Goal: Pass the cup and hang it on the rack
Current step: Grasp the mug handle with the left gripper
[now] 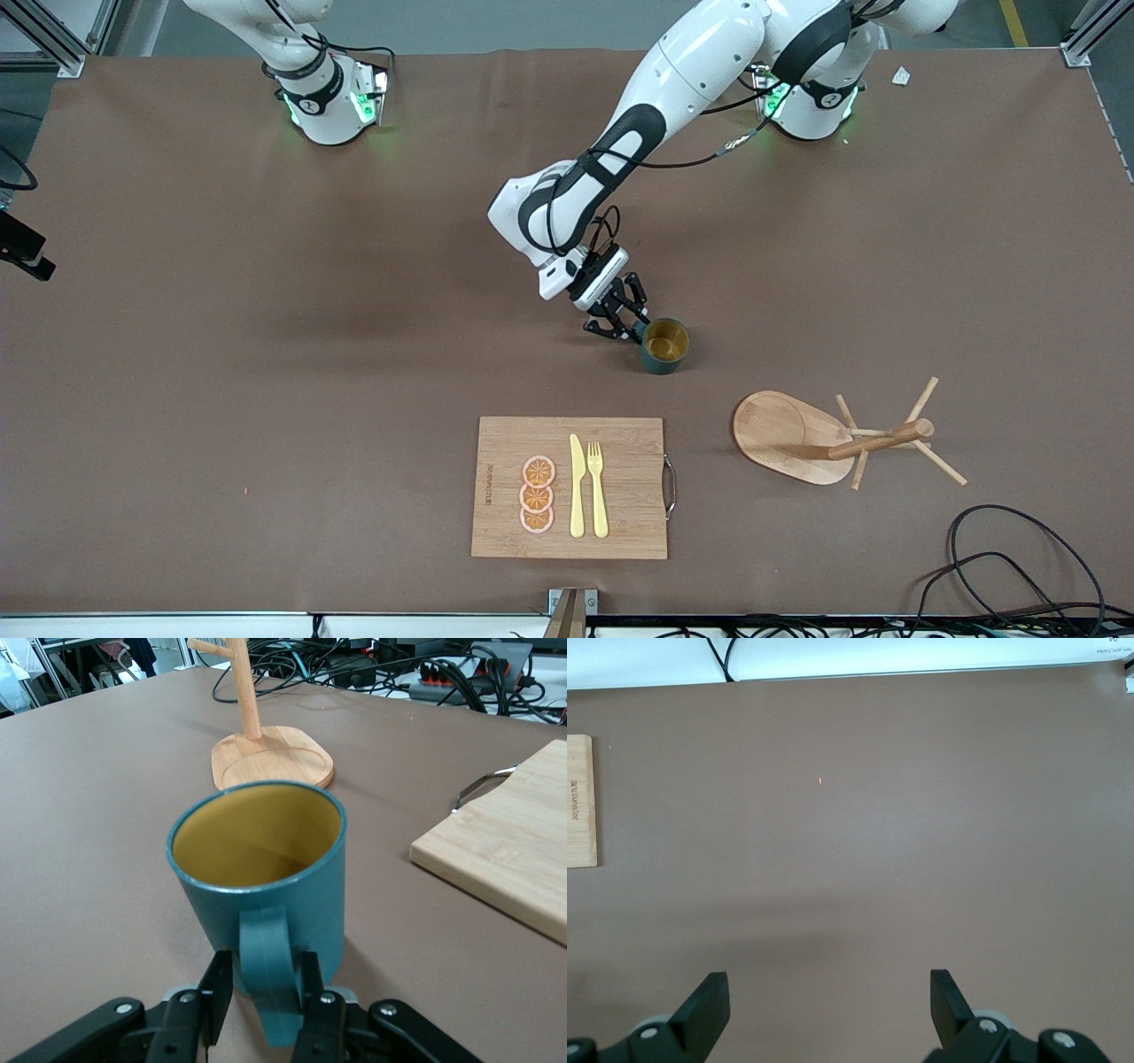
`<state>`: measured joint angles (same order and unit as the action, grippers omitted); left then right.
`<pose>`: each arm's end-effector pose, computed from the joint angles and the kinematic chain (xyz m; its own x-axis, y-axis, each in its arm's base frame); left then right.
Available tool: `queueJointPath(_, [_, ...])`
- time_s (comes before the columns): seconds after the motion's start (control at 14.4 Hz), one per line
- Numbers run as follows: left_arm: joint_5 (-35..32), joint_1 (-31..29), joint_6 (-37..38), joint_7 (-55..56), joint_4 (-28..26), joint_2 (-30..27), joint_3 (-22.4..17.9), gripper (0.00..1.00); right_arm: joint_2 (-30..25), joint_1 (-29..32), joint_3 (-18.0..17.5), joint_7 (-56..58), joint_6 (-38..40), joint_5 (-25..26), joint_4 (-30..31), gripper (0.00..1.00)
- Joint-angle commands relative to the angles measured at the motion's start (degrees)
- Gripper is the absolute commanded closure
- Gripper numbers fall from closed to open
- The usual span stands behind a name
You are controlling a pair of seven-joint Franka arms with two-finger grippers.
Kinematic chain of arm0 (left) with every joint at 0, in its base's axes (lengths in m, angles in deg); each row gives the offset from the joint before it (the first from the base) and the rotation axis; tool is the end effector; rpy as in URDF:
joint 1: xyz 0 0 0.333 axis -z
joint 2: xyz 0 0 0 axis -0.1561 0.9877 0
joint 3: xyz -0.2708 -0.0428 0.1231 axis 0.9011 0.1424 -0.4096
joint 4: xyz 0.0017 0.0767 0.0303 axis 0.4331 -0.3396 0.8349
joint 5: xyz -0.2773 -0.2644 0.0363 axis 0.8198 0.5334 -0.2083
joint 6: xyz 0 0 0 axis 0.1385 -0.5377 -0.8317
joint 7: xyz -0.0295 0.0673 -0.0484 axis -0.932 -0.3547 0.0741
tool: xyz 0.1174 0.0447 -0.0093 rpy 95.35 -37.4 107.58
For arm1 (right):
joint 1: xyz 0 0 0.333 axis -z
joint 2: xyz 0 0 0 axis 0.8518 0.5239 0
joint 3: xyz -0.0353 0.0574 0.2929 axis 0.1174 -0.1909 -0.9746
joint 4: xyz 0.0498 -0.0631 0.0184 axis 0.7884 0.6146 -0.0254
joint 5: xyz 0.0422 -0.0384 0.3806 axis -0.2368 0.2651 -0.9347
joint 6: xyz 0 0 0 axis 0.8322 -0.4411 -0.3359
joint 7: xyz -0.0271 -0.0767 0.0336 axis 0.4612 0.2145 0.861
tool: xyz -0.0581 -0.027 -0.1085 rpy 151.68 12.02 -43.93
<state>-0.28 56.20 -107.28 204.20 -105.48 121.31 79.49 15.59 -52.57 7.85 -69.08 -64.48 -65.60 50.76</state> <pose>0.4295 -0.4909 0.1133 0.4062 0.3389 0.8486 0.7630 -0.6368 -0.1109 0.5681 -0.0737 0.6195 0.9878 -0.0561 0.1451 -0.0613 -0.9976 0.0319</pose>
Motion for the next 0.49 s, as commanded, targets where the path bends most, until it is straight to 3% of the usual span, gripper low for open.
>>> queueJointPath(0.0, [-1.08,0.42,0.63,-1.78,1.94,0.50,-0.34,0.96,-0.88,-0.38,0.24,0.10,0.30,0.88,0.59,0.00])
queueJointPath(0.28, [0.66,-2.20,0.63,-5.48,2.73,-2.48,0.89,1.00,-0.88,-0.56,0.59,-0.69,3.63,-0.69,0.15,0.00])
queueJointPath(0.42, [4.70,-5.37,-0.16,-7.14,4.57,-5.02,3.08,1.00,-0.88,-1.08,0.68,-0.60,3.55,-0.70,0.06,0.00])
